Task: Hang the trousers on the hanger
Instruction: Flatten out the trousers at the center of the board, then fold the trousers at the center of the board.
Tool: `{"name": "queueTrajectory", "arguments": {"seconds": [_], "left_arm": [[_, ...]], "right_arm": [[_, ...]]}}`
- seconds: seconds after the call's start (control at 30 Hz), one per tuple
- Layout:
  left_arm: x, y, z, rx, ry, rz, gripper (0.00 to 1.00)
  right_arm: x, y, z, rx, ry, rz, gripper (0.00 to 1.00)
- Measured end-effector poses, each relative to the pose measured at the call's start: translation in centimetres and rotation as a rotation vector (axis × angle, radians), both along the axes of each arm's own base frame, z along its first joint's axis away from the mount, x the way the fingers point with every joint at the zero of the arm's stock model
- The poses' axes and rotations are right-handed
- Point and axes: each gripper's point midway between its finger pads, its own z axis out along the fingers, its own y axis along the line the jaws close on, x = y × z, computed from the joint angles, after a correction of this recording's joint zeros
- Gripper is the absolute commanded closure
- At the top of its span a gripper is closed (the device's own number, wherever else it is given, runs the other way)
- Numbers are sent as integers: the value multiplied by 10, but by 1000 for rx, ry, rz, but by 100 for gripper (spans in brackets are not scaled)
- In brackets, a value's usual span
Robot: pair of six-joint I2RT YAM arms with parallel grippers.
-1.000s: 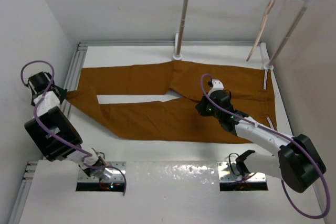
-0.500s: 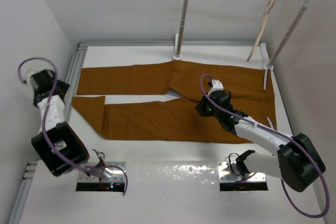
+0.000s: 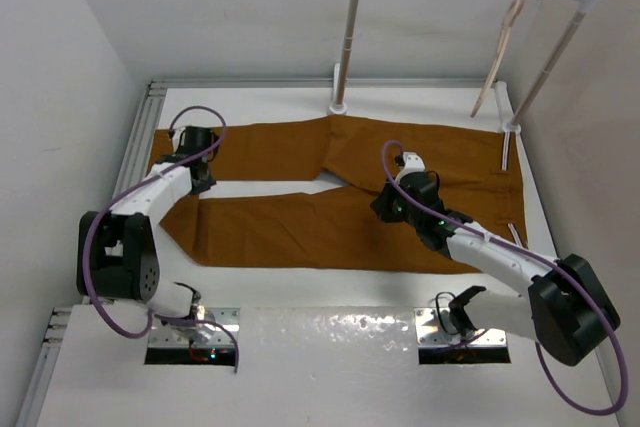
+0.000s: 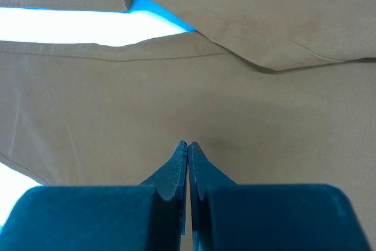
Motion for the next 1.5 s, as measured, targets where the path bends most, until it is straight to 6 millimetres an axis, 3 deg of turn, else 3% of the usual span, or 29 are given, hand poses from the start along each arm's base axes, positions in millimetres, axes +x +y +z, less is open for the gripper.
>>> {"name": "queueTrajectory", "arguments": {"seconds": [0.2,0.3,0.37,0.47,0.67,0.97,1.1,1.17,1.2,1.23,1.4,1.5], "left_arm": [[16,6,9,79,2,10,70],[35,8,-7,123,47,8,67],[35,7,-26,147,105,-2,66],[30,6,-41,173,161,-16,69],[42,10,-37,205,137,5,72],[35,17,-62,232,222,0,72],[34,19,-63,244,231,-2,70],[35,21,-64,252,233,4,81],[36,23,-65,257,236,10,94],[37,25,-66,265,238,17,100],[37,31,-66,278,244,31,100],[37,27,-56,236,215,32,100]], "right_arm": [[0,2,1,8,0,4,100],[0,2,1,10,-2,5,100],[0,2,1,10,-2,5,100],[0,2,1,10,-2,5,100],[0,2,1,10,-2,5,100],[0,2,1,10,-3,5,100],[0,2,1,10,-3,5,100],[0,2,1,10,-3,5,100],[0,2,1,10,-3,5,100],[0,2,1,9,-3,5,100],[1,1,2,7,-5,1,100],[1,1,1,7,-4,1,100]]}}
